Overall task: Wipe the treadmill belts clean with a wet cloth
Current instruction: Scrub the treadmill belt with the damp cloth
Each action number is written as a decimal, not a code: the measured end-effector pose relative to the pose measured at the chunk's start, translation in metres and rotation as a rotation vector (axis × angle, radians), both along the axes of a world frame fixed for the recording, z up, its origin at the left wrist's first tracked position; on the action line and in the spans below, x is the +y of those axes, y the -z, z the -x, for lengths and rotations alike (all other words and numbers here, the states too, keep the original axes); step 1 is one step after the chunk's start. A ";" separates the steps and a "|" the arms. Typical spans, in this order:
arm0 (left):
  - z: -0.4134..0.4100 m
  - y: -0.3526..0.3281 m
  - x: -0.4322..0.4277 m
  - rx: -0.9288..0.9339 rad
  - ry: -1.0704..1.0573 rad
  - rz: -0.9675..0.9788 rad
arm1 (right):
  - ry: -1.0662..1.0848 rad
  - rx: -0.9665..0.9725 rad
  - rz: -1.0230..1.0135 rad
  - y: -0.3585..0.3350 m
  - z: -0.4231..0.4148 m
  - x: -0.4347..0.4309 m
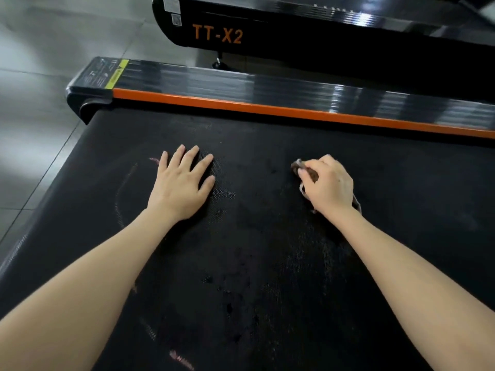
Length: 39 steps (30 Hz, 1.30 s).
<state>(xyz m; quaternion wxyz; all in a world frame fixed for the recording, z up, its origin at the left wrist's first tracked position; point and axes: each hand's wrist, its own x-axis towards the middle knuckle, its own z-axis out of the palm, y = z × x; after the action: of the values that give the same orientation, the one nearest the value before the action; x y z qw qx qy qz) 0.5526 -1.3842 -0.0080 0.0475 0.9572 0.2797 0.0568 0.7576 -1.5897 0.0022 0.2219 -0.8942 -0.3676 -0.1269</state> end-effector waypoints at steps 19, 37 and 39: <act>-0.001 0.005 0.007 -0.043 0.011 0.023 | 0.143 0.023 -0.030 -0.001 -0.055 0.061; -0.001 -0.001 0.005 0.024 0.010 0.024 | -0.122 0.028 0.027 -0.003 0.010 0.152; -0.001 0.000 0.005 0.026 0.009 0.025 | -0.247 0.058 0.027 -0.003 0.030 0.133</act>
<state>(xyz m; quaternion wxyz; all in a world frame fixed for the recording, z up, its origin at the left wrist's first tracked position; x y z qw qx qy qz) 0.5538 -1.3790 -0.0077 0.0561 0.9585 0.2765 0.0404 0.7279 -1.4568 0.0052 0.2343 -0.8483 -0.4700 -0.0679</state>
